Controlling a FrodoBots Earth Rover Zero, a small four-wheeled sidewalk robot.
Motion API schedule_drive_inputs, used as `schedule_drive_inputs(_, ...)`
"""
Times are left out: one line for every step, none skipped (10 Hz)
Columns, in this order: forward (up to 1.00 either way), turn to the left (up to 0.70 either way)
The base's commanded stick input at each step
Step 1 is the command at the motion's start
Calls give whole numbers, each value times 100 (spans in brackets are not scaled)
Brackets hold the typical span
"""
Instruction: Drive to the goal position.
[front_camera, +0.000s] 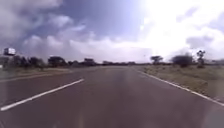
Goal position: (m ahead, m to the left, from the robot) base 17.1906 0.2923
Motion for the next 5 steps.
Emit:
schedule_drive_inputs(100,0)
schedule_drive_inputs(100,0)
schedule_drive_inputs(100,0)
schedule_drive_inputs(100,0)
schedule_drive_inputs(100,0)
